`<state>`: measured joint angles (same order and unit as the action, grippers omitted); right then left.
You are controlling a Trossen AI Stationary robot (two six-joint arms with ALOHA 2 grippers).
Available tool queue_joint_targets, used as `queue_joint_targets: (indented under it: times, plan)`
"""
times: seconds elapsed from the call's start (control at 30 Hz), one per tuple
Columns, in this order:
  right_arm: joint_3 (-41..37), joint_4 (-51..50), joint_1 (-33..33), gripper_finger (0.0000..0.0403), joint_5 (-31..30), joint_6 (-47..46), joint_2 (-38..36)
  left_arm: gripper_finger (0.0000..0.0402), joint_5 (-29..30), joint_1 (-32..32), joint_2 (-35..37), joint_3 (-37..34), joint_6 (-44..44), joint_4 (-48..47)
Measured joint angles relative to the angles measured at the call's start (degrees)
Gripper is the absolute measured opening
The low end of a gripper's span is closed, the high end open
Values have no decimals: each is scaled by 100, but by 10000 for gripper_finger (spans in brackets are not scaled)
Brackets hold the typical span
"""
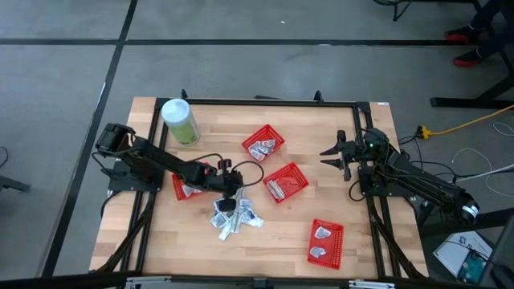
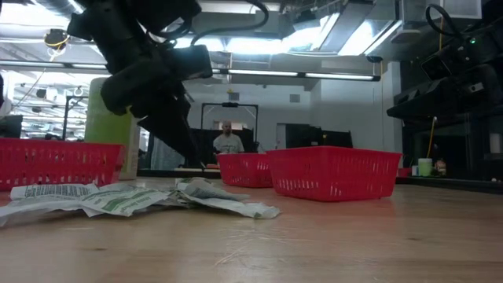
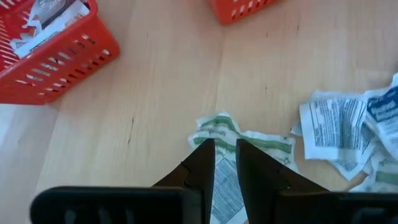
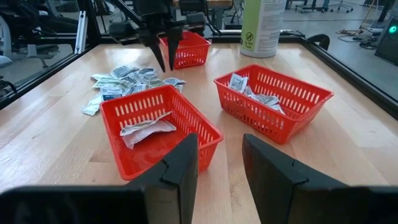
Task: Pick & Place First Aid Supplies
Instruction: Put the green bandage into the red container
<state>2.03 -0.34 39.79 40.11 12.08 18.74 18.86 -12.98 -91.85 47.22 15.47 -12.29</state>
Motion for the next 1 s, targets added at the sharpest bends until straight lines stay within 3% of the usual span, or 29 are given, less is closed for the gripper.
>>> queue_joint_targets:
  times: [0.5, 1.0]
  plan:
    - [0, 0, -1, 126, -1, 2, 0, 77, -80, -80, -151, 0, 915, 91]
    - [-1, -1, -2, 126, -1, 0, 0, 112, -335, -80, -175, 0, 736, 227]
